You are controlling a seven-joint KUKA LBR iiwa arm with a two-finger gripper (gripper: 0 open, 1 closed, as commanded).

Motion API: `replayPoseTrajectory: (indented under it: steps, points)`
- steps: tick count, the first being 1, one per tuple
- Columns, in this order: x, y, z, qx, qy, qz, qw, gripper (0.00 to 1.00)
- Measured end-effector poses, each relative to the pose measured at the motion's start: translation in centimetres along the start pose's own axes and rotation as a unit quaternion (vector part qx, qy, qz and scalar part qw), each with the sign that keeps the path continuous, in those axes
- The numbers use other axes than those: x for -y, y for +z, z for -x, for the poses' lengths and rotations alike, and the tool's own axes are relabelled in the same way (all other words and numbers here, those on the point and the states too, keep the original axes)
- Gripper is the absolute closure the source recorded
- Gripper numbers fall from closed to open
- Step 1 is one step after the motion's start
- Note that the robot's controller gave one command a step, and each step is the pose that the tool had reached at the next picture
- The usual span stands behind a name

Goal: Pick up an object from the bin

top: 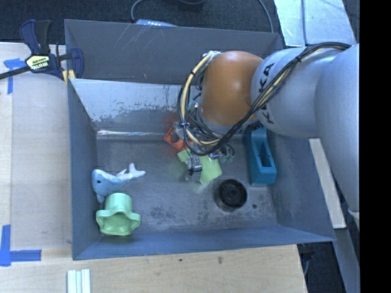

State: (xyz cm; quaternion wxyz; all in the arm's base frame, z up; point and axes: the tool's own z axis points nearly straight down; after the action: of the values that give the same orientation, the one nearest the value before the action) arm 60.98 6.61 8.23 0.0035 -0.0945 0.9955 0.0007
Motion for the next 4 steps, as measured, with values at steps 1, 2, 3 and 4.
replayPoseTrajectory:
  steps: [1, 2, 3, 4]
  points:
    - [2.2, 0.0, -0.3, -0.0006, -0.025, 0.000, 0.9997, 0.00]
    - [3.1, -1.1, -0.2, 0.0033, -0.022, -0.001, 0.9997, 0.00]
    - [3.0, -1.3, 0.8, 0.0013, 0.007, 0.000, 1.0000, 0.00]
    - [4.5, -1.1, 0.8, 0.0052, 0.070, 0.000, 0.9976, 1.00]
